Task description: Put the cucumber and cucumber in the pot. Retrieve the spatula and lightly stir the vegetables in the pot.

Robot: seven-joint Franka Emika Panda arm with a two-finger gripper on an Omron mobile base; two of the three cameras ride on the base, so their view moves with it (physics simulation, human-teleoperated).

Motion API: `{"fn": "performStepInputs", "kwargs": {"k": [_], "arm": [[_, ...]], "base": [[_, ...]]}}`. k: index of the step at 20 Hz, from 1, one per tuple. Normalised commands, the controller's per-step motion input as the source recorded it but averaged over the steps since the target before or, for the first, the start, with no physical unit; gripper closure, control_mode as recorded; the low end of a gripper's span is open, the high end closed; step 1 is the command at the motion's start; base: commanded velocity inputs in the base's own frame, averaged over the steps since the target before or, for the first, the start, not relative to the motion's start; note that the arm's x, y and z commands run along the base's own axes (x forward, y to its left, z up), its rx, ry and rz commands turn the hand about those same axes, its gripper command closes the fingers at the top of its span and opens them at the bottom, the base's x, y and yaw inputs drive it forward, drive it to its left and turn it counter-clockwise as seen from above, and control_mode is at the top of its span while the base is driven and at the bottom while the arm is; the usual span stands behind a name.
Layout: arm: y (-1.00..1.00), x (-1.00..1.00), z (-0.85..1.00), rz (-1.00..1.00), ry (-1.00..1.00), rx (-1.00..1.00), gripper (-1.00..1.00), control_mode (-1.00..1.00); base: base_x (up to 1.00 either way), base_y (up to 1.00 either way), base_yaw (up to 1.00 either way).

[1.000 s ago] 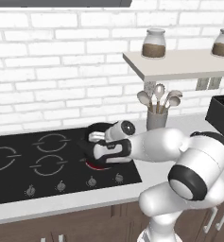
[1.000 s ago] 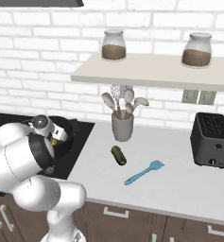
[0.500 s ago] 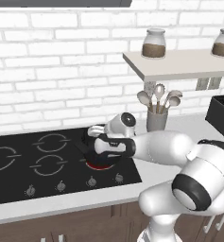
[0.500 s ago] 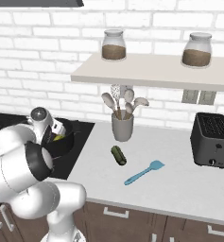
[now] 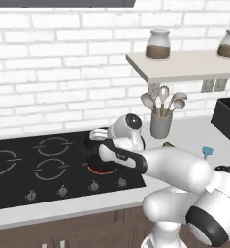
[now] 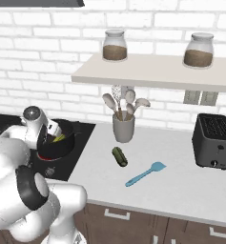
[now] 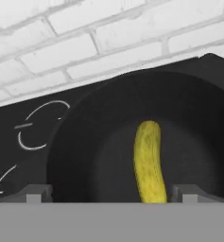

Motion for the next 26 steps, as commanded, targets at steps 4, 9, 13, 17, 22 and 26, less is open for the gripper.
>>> {"fn": "performStepInputs", "kwargs": {"k": [4, 9, 13, 17, 22, 26], "arm": [[-0.04, -0.72, 0.67, 0.00, 0.00, -0.04, -1.00, -1.00], [-0.55, -0.59, 0.66, 0.00, 0.01, -0.07, -1.00, -1.00], [-0.67, -0.24, 0.54, 0.00, 0.22, -0.11, -1.00, -1.00], [-0.97, -0.08, 0.15, 0.02, 0.27, -0.05, -1.00, -1.00], [-0.85, 0.00, -0.01, 0.05, 0.30, -0.04, -1.00, -1.00], [-0.75, 0.00, -0.04, 0.06, 0.33, -0.04, -1.00, -1.00]], "base": [[0.00, 0.00, 0.00], [0.00, 0.00, 0.00], [0.00, 0.00, 0.00], [0.00, 0.00, 0.00], [0.00, 0.00, 0.00], [0.00, 0.00, 0.00]]}}
